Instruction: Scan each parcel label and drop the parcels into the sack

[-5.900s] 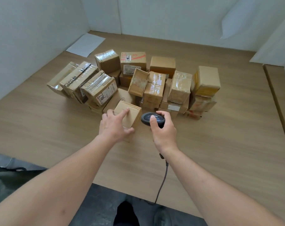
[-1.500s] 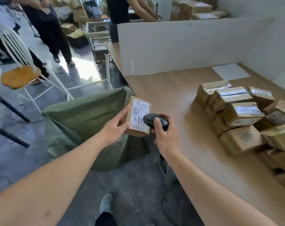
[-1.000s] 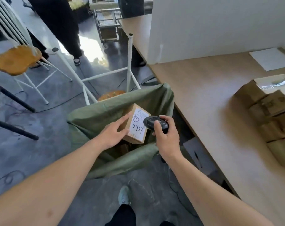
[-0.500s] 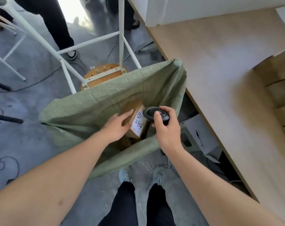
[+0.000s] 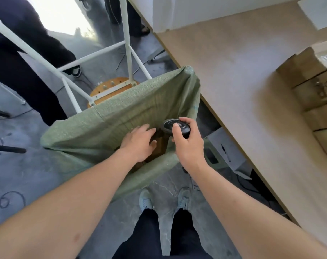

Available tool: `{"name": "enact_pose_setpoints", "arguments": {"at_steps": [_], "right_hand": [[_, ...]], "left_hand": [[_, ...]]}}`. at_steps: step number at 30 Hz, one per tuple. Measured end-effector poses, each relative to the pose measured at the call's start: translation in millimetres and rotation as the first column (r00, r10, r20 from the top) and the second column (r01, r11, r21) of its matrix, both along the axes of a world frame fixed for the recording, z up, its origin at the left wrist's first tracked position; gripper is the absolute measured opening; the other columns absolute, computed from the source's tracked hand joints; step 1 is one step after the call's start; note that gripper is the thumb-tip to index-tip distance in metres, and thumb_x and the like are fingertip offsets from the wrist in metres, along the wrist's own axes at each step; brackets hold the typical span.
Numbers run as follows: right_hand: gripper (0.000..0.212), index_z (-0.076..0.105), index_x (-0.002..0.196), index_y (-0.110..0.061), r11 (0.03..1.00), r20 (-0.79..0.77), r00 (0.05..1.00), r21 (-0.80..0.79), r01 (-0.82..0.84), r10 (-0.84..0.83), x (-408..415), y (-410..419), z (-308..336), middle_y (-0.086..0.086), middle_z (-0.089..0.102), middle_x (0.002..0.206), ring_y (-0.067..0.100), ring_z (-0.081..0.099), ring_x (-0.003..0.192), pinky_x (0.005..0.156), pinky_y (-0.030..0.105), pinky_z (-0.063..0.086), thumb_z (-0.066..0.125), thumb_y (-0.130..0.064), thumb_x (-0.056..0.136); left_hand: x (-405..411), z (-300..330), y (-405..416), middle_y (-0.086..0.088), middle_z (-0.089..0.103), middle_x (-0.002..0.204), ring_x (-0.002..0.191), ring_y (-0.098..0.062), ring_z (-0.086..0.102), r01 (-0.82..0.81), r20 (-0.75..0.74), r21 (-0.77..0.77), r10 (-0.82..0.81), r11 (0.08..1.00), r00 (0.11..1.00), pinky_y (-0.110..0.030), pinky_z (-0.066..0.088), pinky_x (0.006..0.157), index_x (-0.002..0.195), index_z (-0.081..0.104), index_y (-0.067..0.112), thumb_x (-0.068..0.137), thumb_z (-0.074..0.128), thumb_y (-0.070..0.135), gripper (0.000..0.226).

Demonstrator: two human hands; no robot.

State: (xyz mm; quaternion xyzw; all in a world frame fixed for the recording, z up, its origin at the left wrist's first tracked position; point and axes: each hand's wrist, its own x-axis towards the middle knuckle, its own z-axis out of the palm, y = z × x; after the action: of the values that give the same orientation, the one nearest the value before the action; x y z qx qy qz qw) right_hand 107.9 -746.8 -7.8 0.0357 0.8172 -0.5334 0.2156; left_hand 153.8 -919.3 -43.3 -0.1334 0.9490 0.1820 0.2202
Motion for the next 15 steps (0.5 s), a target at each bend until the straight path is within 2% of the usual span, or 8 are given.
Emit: {"name": "enact_pose_setpoints", "arguments": {"at_steps": [7, 12, 15], "right_hand": [[0.025, 0.058, 0.125, -0.047, 0.996, -0.078, 0.993, -0.039, 0.081, -0.084, 8, 21, 33, -0.019, 0.071, 0.11, 0.007, 0.071, 0.101, 0.097, 0.046, 0.061, 0.064, -0.05, 0.101], [0.032, 0.057, 0.117, -0.055, 0.983, -0.127, 0.976, -0.073, 0.169, -0.177, 13, 53, 62, -0.03, 0.072, 0.101, 0.01, 0.074, 0.095, 0.089, 0.053, 0.063, 0.059, -0.068, 0.088], [0.042, 0.058, 0.119, -0.05, 0.968, -0.153, 0.958, -0.11, 0.228, -0.243, 12, 79, 81, -0.023, 0.073, 0.103, 0.013, 0.075, 0.096, 0.089, 0.053, 0.064, 0.057, -0.073, 0.084]], "left_hand": [[-15, 48, 19, -0.006, 0.035, 0.167, 0.152, -0.031, 0.034, 0.135, -0.078, -0.055, -0.139, 0.989, 0.987, -0.044, 0.03, 0.124, 0.159, 0.042, 0.024, 0.105, 0.053, 0.042, 0.058], [-29, 82, 49, -0.007, 0.038, 0.165, 0.15, -0.03, 0.038, 0.207, -0.149, -0.089, -0.219, 0.974, 0.964, -0.043, 0.033, 0.122, 0.159, 0.042, 0.024, 0.104, 0.054, 0.043, 0.059], [-39, 106, 78, -0.007, 0.04, 0.164, 0.147, -0.03, 0.041, 0.257, -0.19, -0.107, -0.273, 0.961, 0.943, -0.043, 0.034, 0.122, 0.159, 0.042, 0.022, 0.104, 0.054, 0.043, 0.059]]}}
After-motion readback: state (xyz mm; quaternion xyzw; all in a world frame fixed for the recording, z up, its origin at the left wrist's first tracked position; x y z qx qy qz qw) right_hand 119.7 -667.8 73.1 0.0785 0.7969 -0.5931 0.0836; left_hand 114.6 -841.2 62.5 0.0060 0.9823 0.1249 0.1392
